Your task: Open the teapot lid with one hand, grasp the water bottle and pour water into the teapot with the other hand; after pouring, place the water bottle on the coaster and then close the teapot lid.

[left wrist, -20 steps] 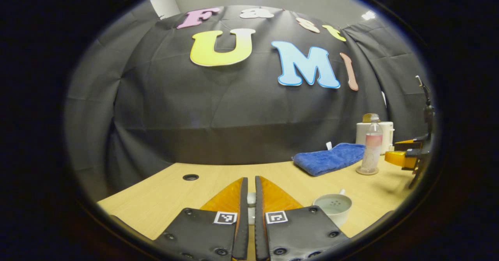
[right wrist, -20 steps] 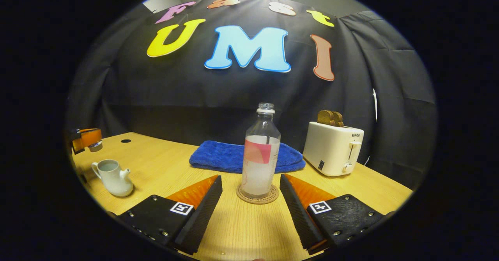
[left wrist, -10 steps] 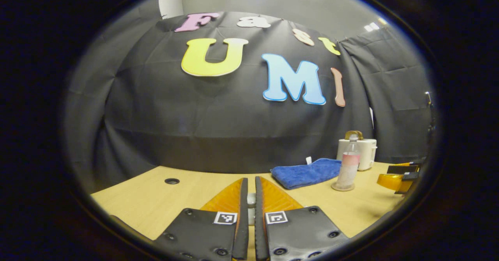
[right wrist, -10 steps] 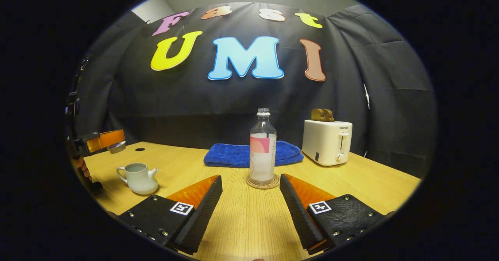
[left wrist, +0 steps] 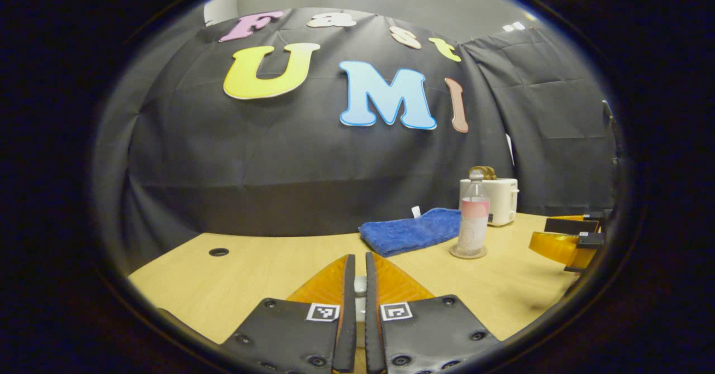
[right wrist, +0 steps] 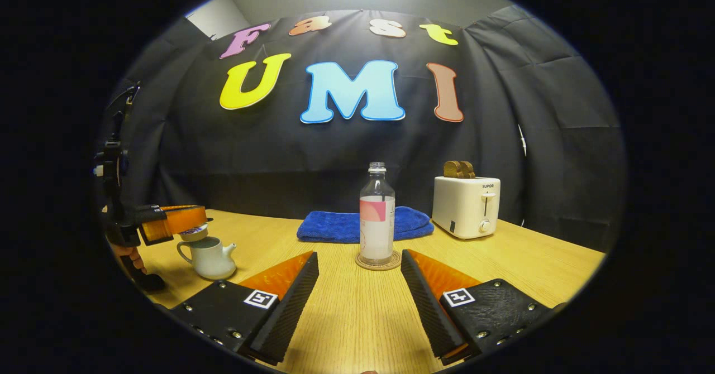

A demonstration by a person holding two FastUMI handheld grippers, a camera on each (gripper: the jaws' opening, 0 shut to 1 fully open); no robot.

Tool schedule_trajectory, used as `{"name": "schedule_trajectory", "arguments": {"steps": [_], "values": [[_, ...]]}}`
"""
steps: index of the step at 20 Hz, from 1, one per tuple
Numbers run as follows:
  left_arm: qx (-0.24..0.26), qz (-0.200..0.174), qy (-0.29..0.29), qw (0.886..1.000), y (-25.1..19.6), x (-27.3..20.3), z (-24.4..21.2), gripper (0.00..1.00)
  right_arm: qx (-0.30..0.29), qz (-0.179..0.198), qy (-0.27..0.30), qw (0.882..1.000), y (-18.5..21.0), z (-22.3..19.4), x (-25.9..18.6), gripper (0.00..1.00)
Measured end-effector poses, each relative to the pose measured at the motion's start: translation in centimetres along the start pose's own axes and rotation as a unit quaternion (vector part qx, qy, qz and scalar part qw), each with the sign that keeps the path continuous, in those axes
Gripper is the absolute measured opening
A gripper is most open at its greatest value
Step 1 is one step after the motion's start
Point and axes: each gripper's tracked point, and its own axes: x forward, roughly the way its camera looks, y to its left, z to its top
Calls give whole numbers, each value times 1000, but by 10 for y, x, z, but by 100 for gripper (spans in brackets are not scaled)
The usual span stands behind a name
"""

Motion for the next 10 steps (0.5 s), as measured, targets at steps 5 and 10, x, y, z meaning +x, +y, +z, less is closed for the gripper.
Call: {"name": "schedule_trajectory", "arguments": {"steps": [5, 10], "values": [[26, 5, 10, 1000, -4, 11, -9, 15, 0, 4, 0, 1000, 3, 0, 1, 92], [33, 2, 12, 999, -10, 19, -8, 15, 0, 8, 0, 1000, 5, 0, 1, 92]]}}
